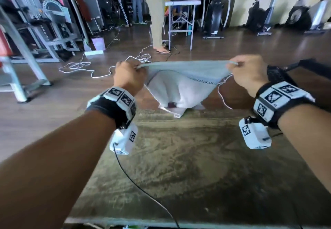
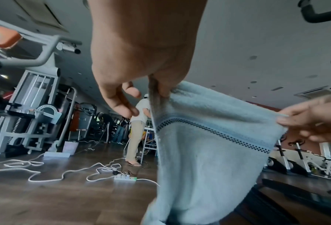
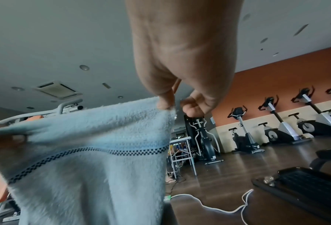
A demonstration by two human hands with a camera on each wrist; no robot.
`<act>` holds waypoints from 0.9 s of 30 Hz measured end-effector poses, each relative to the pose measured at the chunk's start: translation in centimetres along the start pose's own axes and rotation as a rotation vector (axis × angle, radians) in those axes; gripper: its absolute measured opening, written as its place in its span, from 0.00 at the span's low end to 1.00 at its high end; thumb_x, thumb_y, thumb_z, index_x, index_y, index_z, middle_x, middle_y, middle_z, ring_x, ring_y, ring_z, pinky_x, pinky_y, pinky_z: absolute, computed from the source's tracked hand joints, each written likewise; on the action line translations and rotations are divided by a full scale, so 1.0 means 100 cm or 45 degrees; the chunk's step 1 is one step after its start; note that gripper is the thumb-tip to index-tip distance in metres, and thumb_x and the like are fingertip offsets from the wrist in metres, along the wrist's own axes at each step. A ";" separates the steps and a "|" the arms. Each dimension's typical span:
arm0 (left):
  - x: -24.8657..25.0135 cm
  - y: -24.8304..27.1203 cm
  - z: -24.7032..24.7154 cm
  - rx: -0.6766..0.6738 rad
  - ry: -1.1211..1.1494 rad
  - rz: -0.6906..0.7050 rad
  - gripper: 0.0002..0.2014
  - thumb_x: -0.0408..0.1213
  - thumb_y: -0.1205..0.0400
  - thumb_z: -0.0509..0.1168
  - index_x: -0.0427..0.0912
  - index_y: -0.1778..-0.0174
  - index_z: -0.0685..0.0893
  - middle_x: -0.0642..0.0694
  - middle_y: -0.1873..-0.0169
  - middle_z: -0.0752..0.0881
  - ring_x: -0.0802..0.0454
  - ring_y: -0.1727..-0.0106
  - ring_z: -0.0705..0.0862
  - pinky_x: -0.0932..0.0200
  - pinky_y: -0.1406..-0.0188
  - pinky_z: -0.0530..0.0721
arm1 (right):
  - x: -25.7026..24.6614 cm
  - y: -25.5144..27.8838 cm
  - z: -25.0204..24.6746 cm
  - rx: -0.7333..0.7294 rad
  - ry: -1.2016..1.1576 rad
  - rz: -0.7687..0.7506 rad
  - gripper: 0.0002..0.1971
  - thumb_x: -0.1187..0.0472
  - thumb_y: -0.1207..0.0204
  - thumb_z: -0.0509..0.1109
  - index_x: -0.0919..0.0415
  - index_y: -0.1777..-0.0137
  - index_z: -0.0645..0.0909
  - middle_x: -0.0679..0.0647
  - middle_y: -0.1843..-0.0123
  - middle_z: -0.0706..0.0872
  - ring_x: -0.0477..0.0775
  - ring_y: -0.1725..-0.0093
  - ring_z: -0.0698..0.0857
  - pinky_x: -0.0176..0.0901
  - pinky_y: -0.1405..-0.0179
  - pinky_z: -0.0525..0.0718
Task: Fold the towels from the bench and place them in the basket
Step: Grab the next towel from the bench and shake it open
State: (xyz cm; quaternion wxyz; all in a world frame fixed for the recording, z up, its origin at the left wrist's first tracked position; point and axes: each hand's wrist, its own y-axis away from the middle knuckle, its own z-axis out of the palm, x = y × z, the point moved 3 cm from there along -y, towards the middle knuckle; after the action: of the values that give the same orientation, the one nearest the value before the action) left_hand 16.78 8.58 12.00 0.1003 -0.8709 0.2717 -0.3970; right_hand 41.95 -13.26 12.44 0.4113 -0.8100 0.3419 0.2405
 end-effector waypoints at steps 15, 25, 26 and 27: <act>-0.011 -0.010 0.004 -0.148 0.455 -0.137 0.07 0.36 0.16 0.67 0.47 0.56 0.90 0.43 0.63 0.86 0.47 0.62 0.83 0.46 0.54 0.89 | 0.017 0.013 0.012 -0.032 -0.511 0.184 0.05 0.63 0.21 0.75 0.55 0.50 0.91 0.50 0.55 0.93 0.50 0.55 0.92 0.54 0.44 0.91; -0.029 0.035 0.007 -0.388 0.379 -0.081 0.09 0.37 0.17 0.70 0.52 0.62 0.91 0.42 0.66 0.81 0.49 0.64 0.76 0.57 0.63 0.79 | 0.048 0.060 -0.004 -0.179 -0.230 0.208 0.03 0.55 0.24 0.76 0.46 0.56 0.91 0.44 0.57 0.93 0.49 0.51 0.91 0.54 0.43 0.89; -0.028 0.042 0.005 -0.384 0.325 -0.057 0.07 0.37 0.17 0.69 0.50 0.58 0.91 0.44 0.69 0.79 0.50 0.68 0.75 0.61 0.69 0.76 | 0.047 0.069 -0.008 -0.182 -0.187 0.190 0.03 0.55 0.23 0.76 0.48 0.54 0.91 0.45 0.58 0.93 0.49 0.52 0.91 0.49 0.45 0.88; -0.029 0.050 0.002 -0.389 0.264 -0.036 0.06 0.37 0.17 0.69 0.47 0.54 0.92 0.45 0.71 0.79 0.52 0.72 0.73 0.63 0.74 0.74 | 0.046 0.078 -0.011 -0.188 -0.145 0.175 0.03 0.55 0.23 0.76 0.50 0.52 0.91 0.47 0.57 0.93 0.49 0.53 0.90 0.43 0.47 0.85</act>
State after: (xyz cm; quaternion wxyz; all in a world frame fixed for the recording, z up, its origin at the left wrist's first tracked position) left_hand 13.44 6.03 8.09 -0.0673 -0.8343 0.3253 -0.4400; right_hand 39.24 -19.16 6.03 0.3518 -0.7978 0.3541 0.3382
